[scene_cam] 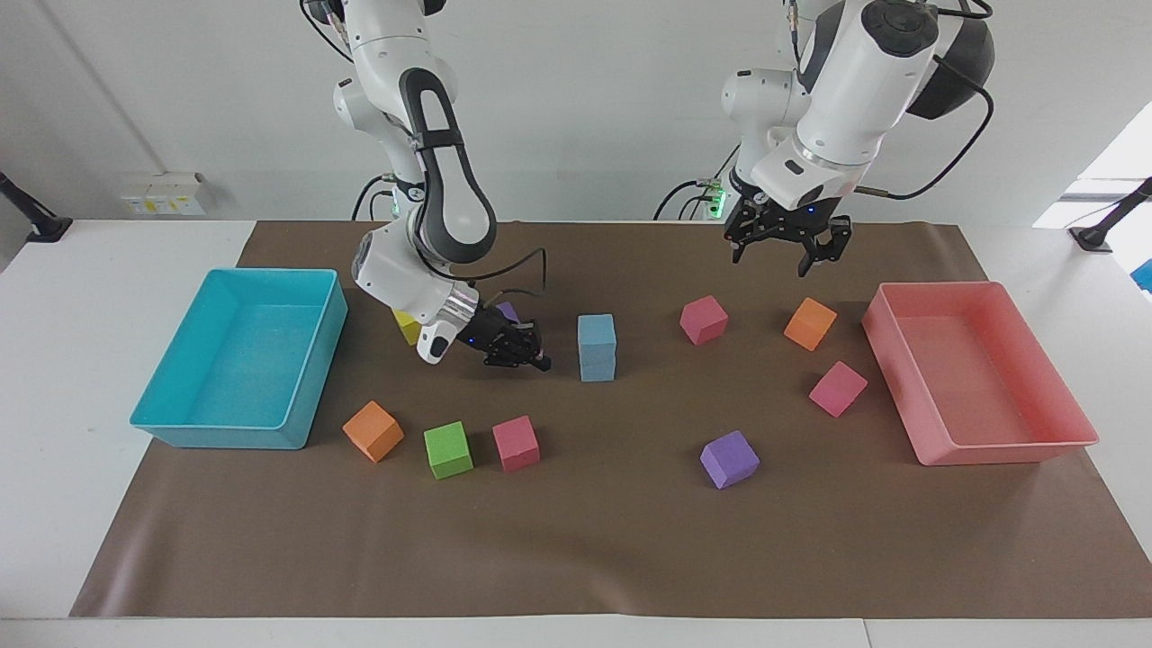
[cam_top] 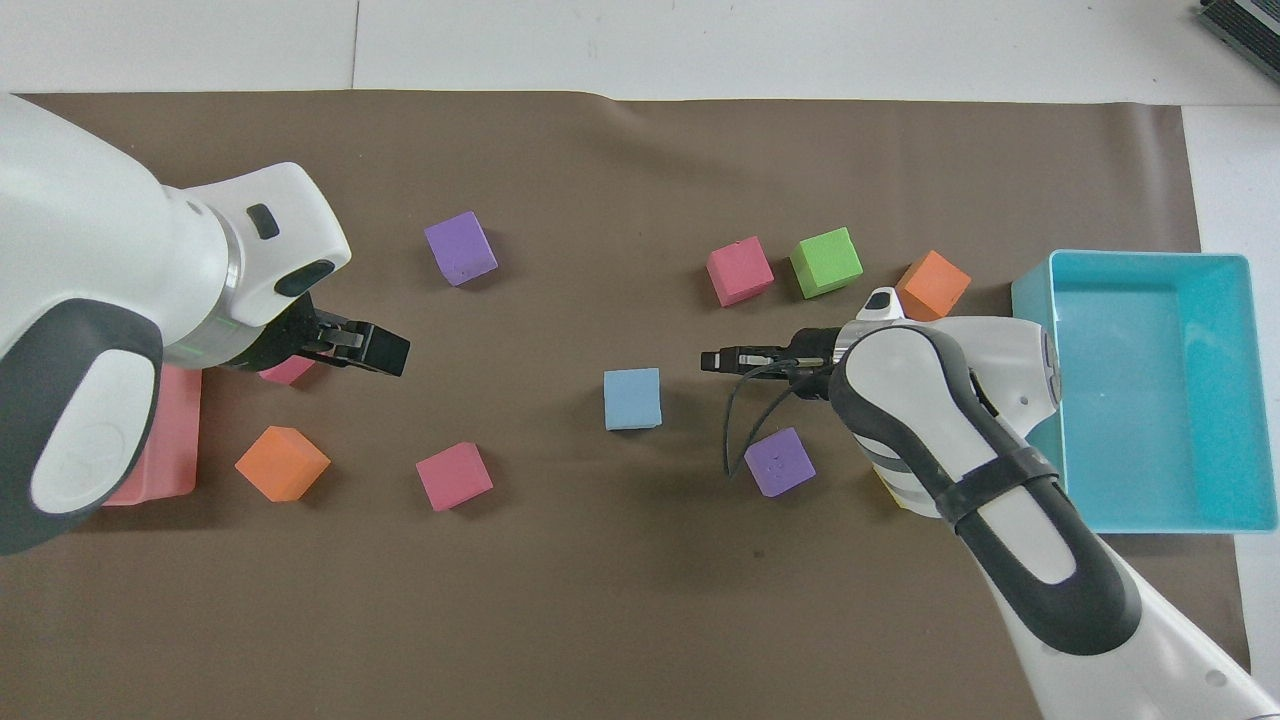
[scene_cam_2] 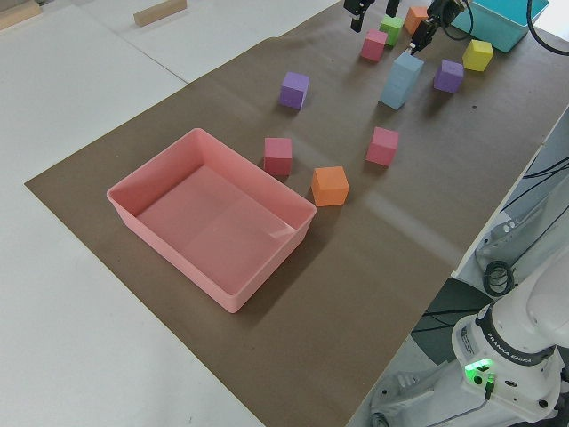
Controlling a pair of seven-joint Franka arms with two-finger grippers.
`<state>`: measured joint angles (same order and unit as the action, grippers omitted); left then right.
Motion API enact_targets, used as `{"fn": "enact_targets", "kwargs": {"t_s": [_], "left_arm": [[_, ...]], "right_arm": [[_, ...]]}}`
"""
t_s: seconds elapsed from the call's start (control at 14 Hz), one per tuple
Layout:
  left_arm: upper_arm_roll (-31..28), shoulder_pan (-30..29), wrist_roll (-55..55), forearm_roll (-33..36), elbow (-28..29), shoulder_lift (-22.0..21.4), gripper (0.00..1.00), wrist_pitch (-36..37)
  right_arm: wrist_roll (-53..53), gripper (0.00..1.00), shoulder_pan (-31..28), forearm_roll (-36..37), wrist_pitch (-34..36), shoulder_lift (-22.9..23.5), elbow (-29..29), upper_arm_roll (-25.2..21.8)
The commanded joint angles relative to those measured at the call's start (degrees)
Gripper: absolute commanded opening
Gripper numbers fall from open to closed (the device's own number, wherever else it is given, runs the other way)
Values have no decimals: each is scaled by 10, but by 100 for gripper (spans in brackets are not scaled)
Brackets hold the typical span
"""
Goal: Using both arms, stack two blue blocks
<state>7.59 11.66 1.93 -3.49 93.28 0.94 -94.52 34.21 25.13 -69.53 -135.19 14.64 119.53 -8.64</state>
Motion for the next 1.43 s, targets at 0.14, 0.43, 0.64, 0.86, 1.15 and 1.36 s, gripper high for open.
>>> {"fn": "enact_targets", "kwargs": {"t_s": [0.14,0.43,0.64,0.86,1.15,1.36], "left_arm": [[9,-18,-13,28,-89,4,100,97],[8,-16,-11,31,-114,2,100,153],[16,-11,-9,26,-87,-36,100,163],[14,-16,-11,23,-32,-65,100,123],[11,-17,-4,21,21,-98,100,114],[6,-25,-4,13,16,-95,100,111]], "right_arm": [[-49,97,-49,170,-1,-16,-43,-6],[-117,100,-68,331,6,-24,-69,-7],[-160,100,-79,437,28,-45,-76,-15],[-249,100,-85,527,97,-50,-121,-16],[-365,100,-81,603,196,-61,-160,-16],[-365,100,-103,612,260,-93,-162,-17]]}}
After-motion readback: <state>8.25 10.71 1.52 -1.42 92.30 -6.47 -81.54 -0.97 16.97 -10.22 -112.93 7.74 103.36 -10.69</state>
